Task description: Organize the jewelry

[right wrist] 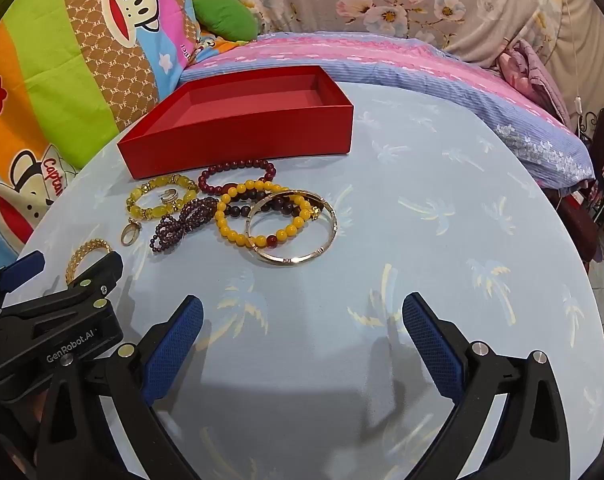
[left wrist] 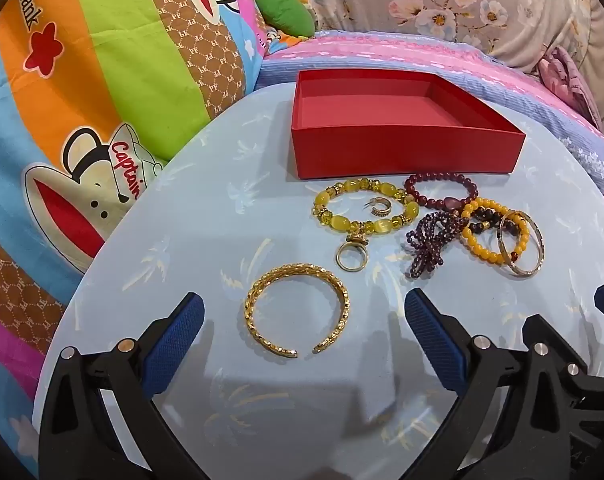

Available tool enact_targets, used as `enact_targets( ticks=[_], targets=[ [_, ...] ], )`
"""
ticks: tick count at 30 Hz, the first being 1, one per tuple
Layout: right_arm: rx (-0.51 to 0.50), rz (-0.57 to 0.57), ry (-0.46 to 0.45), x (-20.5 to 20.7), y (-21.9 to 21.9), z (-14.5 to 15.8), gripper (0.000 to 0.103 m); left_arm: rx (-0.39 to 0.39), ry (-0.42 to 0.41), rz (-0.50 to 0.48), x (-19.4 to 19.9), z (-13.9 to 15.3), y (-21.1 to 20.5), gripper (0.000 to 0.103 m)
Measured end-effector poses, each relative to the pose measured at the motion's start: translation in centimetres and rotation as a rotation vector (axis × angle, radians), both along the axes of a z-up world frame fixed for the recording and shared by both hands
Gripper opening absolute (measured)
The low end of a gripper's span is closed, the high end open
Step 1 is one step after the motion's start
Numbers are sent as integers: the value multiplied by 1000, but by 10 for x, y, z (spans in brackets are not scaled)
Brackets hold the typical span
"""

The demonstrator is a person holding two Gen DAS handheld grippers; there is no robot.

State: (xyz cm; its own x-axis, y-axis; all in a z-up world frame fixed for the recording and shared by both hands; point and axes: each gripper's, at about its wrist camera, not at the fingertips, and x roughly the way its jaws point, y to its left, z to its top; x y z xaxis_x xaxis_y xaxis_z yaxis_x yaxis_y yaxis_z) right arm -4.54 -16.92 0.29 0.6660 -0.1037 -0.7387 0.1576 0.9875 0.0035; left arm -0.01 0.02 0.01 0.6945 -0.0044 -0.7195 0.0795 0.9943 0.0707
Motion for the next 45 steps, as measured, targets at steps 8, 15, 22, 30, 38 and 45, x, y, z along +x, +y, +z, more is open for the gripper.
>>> enact_targets(
  ticks=[8, 15, 22, 30, 38, 45],
  targets=[
    [-1, 0, 6, 0, 0, 0, 97, 2, -12, -4, -5, 2, 0, 96],
    [-1, 0, 6, 0, 0, 0, 97, 3, 0, -1, -1, 0, 0, 96],
    [-1, 0, 6, 0, 0, 0, 97, 5, -1, -1, 0, -1, 1, 96],
    [-1, -1, 5, 0, 0, 0, 97, 6, -3, -1, 0, -1, 1, 96],
    [-1, 0, 5, 1, 1, 0, 97, 5, -3, -1, 0, -1, 1, 96],
    [-1, -1, 6, 0, 0, 0, 97, 6, -4, -1, -1, -2, 1, 96]
  ],
)
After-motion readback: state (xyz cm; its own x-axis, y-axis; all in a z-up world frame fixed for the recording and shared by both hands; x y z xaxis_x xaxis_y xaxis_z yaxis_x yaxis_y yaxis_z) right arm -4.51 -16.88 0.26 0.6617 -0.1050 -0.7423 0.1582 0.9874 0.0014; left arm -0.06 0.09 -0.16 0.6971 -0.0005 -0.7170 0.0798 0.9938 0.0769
